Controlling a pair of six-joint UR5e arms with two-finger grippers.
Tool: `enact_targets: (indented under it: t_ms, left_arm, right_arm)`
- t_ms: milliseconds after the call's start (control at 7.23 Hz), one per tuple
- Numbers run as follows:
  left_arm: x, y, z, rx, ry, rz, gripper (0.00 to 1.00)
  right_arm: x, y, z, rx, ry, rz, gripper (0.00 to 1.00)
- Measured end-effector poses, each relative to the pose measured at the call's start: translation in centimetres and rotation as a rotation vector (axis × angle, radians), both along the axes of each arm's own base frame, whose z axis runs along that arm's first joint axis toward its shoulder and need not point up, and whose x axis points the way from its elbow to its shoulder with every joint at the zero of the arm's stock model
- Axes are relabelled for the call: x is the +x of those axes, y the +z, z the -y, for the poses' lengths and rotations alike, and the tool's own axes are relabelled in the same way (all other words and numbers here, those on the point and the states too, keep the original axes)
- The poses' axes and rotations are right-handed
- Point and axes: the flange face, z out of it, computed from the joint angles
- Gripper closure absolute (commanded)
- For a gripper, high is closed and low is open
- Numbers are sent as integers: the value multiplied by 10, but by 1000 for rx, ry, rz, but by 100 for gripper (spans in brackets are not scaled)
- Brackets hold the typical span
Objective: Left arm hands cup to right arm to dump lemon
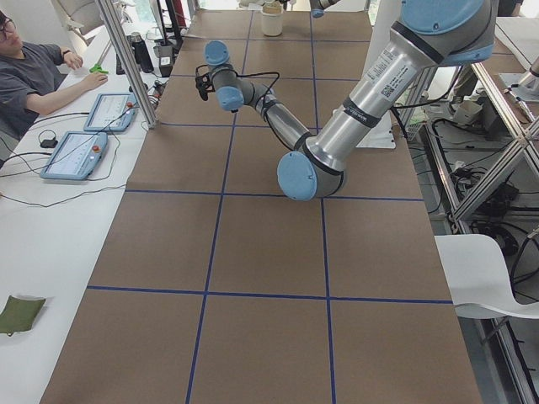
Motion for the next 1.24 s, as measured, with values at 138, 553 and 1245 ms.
enact_targets:
  t_ms: [138,553,1245]
  left_arm:
    - [0,-5,0,8,-2,-4,0]
    - [2,-11,4,37,-7,-2,0]
    - [4,-19,8,47,-12,3,0]
  right_arm:
    - [4,1,1,-23,16,60,100]
    - [12,4,-13,-45,33,200,100]
    - [16,18,-32,-75,24,379,100]
